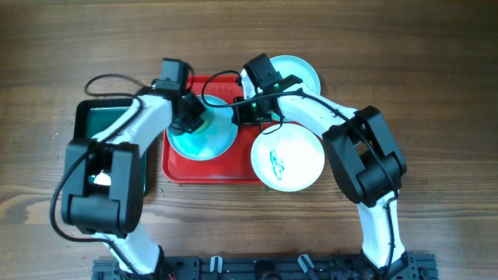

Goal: Clean dirty plates on tray and stack at the side
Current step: 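Tilt the plate with the right gripper and scrub it with the sponge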

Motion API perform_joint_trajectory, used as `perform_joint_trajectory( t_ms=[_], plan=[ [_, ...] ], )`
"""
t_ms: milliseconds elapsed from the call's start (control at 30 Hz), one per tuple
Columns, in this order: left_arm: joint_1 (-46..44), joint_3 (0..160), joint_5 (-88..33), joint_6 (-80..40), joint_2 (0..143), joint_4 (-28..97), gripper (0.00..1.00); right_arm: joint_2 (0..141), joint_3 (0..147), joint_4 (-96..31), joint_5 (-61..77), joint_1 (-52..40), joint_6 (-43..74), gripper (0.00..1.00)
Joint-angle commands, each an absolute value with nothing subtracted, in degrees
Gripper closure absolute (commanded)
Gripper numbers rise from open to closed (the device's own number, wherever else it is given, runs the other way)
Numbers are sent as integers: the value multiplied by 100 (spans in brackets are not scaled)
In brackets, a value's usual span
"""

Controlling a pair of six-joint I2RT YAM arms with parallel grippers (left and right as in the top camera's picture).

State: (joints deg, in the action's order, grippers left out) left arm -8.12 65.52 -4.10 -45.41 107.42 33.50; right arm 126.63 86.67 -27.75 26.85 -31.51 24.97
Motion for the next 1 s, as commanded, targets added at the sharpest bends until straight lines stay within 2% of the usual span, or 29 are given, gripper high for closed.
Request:
perform_joint_trajectory(
  t_ms=[0,33,100,167,233,333,433,567,667,733,800,833,867,967],
  plan=[
    [-434,6508,-10,-4770,10652,4270,96,12615,8576,-2810,2703,-3148,2401,96],
    [-392,6508,-23,-4569,10617,4495,96,12615,8576,-2812,2700,-3148,2401,96],
    [-399,6506,-473,-3404,10606,4799,96,12615,8576,-2808,2685,-3148,2418,96],
    [-469,6506,-1363,-2244,10606,4956,96,12615,8576,-2810,2685,-3148,2423,96],
    [-622,6506,-2156,-1315,10606,4842,96,12615,8576,-2810,2687,-3148,2421,96],
    [-915,6482,-2290,-456,10608,4407,96,12615,8576,-2838,2705,-3148,2418,96],
    [-1059,6445,-1890,-768,10676,3645,96,12615,8576,-2849,2689,-3148,2418,96],
    [-1070,6445,156,-2449,10847,2816,96,12615,8576,-2818,2679,-3148,2423,96],
    [-1070,6449,1664,-3120,10853,2808,96,12615,8576,-2812,2556,-3148,2499,96],
    [-1072,6449,1946,-3616,10855,3387,96,12615,8576,-2808,2462,-3148,2569,96],
    [-1079,6447,1155,-3691,10855,3933,96,12615,8576,-2808,2464,-3148,2567,96],
    [-1079,6447,259,-3658,10855,4263,96,12615,8576,-2808,2467,-3148,2567,96],
    [-1087,6447,-869,-3284,10855,4462,96,12615,8576,-2810,2469,-3148,2561,96],
    [-1214,6447,-2987,-2093,10855,4338,96,12615,8576,-2812,2495,-3148,2550,96]
  ],
)
